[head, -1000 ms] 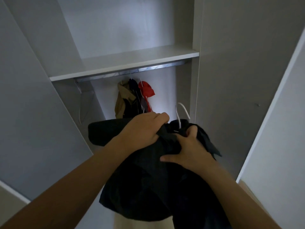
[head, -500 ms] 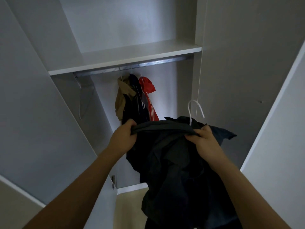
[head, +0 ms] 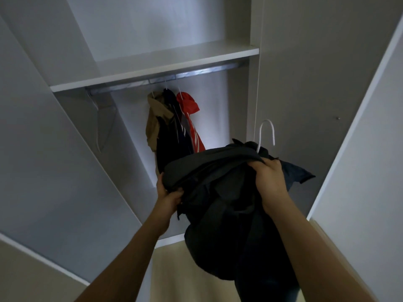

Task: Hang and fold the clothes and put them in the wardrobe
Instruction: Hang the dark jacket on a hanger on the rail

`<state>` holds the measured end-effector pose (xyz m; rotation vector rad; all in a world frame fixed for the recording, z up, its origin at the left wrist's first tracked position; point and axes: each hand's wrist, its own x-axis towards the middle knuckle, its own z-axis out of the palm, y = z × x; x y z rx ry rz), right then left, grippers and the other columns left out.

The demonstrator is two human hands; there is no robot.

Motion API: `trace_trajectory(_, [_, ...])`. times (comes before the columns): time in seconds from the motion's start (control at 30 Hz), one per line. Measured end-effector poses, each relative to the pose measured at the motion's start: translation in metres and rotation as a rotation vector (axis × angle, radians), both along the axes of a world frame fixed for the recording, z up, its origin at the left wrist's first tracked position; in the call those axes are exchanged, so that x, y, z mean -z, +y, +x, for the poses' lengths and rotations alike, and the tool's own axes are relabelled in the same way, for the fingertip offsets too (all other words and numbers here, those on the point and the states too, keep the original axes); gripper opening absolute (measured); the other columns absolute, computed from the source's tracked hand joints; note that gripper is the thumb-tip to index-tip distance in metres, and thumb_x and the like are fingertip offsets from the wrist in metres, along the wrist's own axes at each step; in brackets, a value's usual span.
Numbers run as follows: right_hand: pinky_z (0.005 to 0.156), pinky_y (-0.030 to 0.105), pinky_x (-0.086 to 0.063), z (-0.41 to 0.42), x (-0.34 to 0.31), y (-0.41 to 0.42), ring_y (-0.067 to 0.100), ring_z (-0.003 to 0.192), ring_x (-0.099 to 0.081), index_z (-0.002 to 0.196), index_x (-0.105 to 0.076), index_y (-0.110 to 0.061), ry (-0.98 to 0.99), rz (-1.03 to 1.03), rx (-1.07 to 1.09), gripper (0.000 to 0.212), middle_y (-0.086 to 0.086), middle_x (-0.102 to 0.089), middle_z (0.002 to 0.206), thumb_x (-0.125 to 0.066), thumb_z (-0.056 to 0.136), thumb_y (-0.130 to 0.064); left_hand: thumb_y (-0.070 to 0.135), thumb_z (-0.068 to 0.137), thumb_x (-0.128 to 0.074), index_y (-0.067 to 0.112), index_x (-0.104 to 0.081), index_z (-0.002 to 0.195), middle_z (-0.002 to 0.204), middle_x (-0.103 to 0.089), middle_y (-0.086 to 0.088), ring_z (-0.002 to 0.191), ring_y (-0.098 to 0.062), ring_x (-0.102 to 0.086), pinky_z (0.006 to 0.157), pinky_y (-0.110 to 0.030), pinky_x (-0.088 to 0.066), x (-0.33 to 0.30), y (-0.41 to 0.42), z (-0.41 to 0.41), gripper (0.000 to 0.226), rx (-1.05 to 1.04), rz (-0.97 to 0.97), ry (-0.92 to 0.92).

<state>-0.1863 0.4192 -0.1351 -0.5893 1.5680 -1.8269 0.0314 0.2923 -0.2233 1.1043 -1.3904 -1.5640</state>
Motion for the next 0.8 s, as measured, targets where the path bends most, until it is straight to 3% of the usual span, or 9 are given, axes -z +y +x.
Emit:
trace_trajectory(0.13, [0.065, 0.026, -0.055, 0.003, -0.004, 0.002, 0.022, 0.088, -0.067, 0.102, -0.066, -0.004, -0.072, -0.026, 0.071, 0.018, 0.014, -0.068, 0.102, -0.056, 0.089, -0.009, -0.008, 0.080, -0.062, 0.057, -0.036, 0.118, 0.112, -0.059, 0.008, 0.093, -0.012, -0.064, 0.064, -0.015, -0.055, 0.023, 0.011, -0.002, 0.080, 0.139, -0.085, -0.175])
trace_trajectory(0.23, [0.073, 0.031, -0.056, 0.006, -0.005, 0.002, 0.024, 0.092, -0.066, 0.109, -0.064, -0.009, -0.117, -0.023, 0.082, 0.021, 0.014, -0.066, 0.107, -0.057, 0.089, -0.013, -0.001, 0.086, -0.065, 0.033, -0.044, 0.126, 0.110, -0.052, 0.017, 0.102, -0.008, -0.054, 0.058, -0.005, -0.047, 0.033, 0.013, -0.007, 0.057, 0.252, -0.038, -0.301])
trace_trajectory(0.33, [0.077, 0.034, -0.054, 0.003, -0.006, 0.006, 0.025, 0.096, -0.065, 0.116, -0.061, -0.009, -0.141, 0.007, 0.101, 0.028, 0.010, -0.065, 0.111, -0.058, 0.089, -0.017, 0.012, 0.096, -0.058, 0.014, -0.061, 0.111, 0.101, -0.063, 0.002, 0.104, -0.027, -0.060, 0.065, -0.012, -0.048, 0.029, 0.008, -0.015, 0.015, 0.086, -0.087, -0.328])
trace_trajectory(0.47, [0.065, 0.031, -0.053, -0.002, -0.004, 0.014, 0.025, 0.084, -0.066, 0.085, -0.068, -0.012, -0.109, 0.000, 0.123, 0.013, 0.012, -0.070, 0.091, -0.056, 0.089, -0.013, 0.021, 0.100, -0.049, 0.008, -0.057, 0.124, 0.115, -0.064, -0.013, 0.107, -0.030, -0.062, 0.094, -0.043, -0.052, 0.007, 0.001, -0.008, 0.028, -0.146, 0.232, 0.103])
trace_trajectory(0.53, [0.072, 0.036, -0.054, -0.002, 0.002, 0.015, 0.030, 0.086, -0.066, 0.081, -0.068, -0.007, -0.088, 0.001, 0.143, 0.015, 0.019, -0.069, 0.093, -0.056, 0.089, -0.011, 0.019, 0.097, -0.046, 0.011, -0.063, 0.111, 0.109, -0.066, -0.012, 0.101, -0.028, -0.066, 0.084, -0.043, -0.056, -0.007, 0.002, -0.003, 0.024, -0.167, 0.362, 0.313])
trace_trajectory(0.6, [0.080, 0.042, -0.054, 0.000, 0.011, 0.013, 0.036, 0.092, -0.065, 0.093, -0.065, 0.005, -0.081, 0.017, 0.158, 0.019, 0.025, -0.066, 0.100, -0.057, 0.088, -0.011, 0.038, 0.094, -0.040, 0.017, -0.066, 0.108, 0.107, -0.068, -0.009, 0.098, -0.024, -0.067, 0.081, -0.041, -0.057, -0.021, 0.004, -0.003, 0.036, -0.086, 0.418, 0.382])
trace_trajectory(0.7, [0.083, 0.042, -0.050, 0.002, 0.025, 0.012, 0.038, 0.096, -0.062, 0.101, -0.067, 0.002, -0.057, 0.073, 0.156, 0.024, 0.025, -0.058, 0.115, -0.059, 0.087, -0.017, 0.081, 0.074, -0.046, 0.026, -0.061, 0.127, 0.124, -0.067, -0.007, 0.117, -0.031, -0.060, 0.103, -0.051, -0.044, -0.040, -0.001, -0.009, 0.078, 0.060, 0.475, 0.388])
trace_trajectory(0.77, [0.086, 0.044, -0.050, 0.005, 0.033, 0.013, 0.034, 0.098, -0.062, 0.097, -0.068, -0.002, -0.038, 0.096, 0.142, 0.021, 0.020, -0.054, 0.123, -0.059, 0.086, -0.018, 0.077, 0.072, -0.056, 0.024, -0.060, 0.127, 0.121, -0.068, -0.008, 0.114, -0.033, -0.060, 0.101, -0.053, -0.044, -0.052, -0.006, -0.018, 0.076, 0.094, 0.456, 0.278])
trace_trajectory(0.8, [0.087, 0.045, -0.051, 0.006, 0.037, 0.015, 0.034, 0.097, -0.062, 0.096, -0.067, -0.002, -0.024, 0.110, 0.121, 0.021, 0.020, -0.054, 0.123, -0.059, 0.086, -0.018, 0.060, 0.082, -0.063, 0.019, -0.057, 0.129, 0.120, -0.067, -0.010, 0.111, -0.033, -0.062, 0.099, -0.051, -0.047, -0.056, -0.009, -0.025, 0.062, 0.052, 0.423, 0.196])
